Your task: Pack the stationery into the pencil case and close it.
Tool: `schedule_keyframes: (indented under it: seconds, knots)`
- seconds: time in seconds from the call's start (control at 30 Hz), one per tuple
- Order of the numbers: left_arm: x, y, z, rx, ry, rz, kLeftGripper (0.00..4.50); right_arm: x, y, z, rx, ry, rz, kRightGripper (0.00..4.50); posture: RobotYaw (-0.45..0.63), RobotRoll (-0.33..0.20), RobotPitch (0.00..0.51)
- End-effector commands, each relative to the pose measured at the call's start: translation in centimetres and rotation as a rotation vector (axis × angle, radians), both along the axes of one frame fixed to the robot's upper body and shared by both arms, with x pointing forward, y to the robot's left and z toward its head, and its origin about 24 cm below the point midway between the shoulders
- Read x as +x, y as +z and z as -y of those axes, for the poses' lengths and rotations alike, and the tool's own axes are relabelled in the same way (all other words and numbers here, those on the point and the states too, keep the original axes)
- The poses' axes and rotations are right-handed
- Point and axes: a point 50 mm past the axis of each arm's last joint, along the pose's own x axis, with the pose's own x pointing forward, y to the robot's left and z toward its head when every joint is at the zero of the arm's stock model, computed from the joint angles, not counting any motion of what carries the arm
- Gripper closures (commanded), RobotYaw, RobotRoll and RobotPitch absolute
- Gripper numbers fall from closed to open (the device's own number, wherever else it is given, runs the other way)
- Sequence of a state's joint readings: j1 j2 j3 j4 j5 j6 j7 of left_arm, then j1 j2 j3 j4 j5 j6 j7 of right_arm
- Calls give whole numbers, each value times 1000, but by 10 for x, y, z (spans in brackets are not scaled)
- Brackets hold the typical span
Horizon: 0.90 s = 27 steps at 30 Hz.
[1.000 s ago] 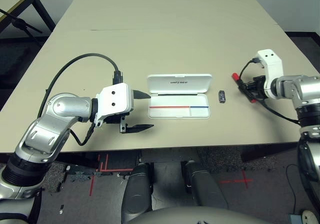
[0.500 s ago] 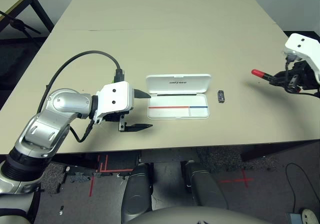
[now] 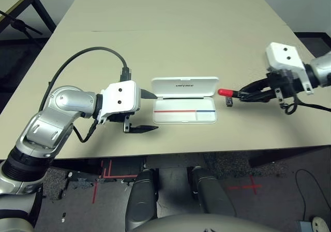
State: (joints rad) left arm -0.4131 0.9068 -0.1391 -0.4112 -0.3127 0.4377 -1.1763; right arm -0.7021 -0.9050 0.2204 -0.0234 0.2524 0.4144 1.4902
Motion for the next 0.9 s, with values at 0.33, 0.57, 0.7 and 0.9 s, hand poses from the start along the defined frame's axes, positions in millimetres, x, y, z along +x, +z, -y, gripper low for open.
schedule_keyframes:
  seconds: [0.33, 0.57, 0.7, 0.9]
  knots:
    - [-2, -5, 4, 25, 2, -24, 0, 15, -17, -47, -26, 68, 84, 3998, -50, 0, 158]
    - [-2, -8, 3, 27, 15, -28, 0, 21, -28, -66, -41, 81, 120, 3998, -38, 0, 156]
    - [-2, -11, 2, 28, 20, -30, 0, 23, -32, -71, -45, 78, 133, 3998, -34, 0, 155]
    - [-2, -13, 2, 25, 22, -30, 0, 27, -38, -80, -44, 63, 161, 3998, -33, 0, 155]
